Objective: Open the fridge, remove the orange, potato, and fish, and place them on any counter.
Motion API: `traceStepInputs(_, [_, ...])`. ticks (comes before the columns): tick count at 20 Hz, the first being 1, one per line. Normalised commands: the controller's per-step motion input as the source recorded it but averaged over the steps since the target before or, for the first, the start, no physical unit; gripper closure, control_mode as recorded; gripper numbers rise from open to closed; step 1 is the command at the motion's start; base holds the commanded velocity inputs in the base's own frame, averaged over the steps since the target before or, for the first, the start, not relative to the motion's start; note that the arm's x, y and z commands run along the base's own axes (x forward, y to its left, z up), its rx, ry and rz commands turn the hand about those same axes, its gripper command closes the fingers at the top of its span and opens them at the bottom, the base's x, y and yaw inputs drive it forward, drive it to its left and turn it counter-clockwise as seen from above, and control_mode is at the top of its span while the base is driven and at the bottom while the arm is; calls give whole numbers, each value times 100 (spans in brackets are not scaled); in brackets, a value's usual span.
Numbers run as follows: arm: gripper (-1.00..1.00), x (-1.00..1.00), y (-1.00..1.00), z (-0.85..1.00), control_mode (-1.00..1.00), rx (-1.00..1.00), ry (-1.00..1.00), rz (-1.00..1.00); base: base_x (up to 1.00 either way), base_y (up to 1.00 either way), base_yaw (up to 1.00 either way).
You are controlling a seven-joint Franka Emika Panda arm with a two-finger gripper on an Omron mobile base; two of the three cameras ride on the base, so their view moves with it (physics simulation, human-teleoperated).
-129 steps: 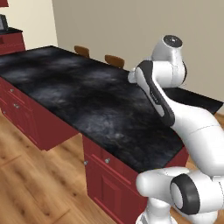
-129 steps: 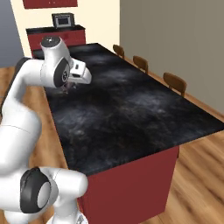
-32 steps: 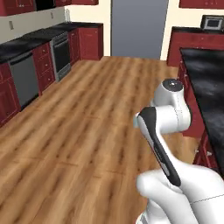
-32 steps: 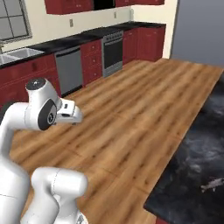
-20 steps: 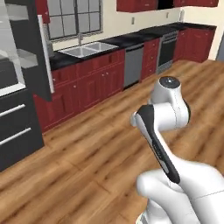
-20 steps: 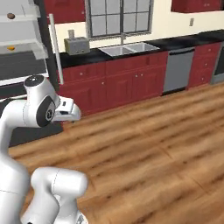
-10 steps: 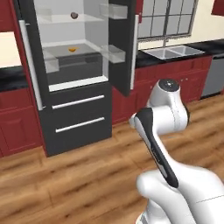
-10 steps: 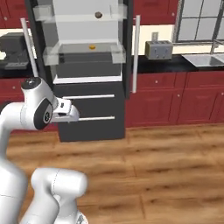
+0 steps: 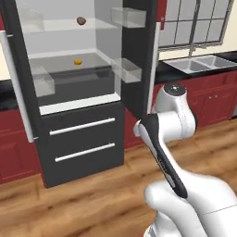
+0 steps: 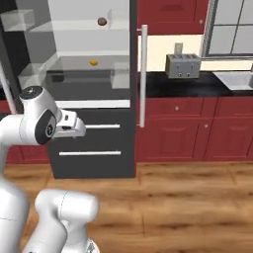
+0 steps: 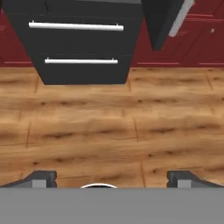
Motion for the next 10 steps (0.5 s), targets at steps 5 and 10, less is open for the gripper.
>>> traceStepInputs(5, [-100, 0, 0, 0, 100, 0, 0, 0, 100, 49, 25])
traceStepInputs(10, [-100, 0, 0, 0, 100, 0, 0, 0, 100, 13, 24])
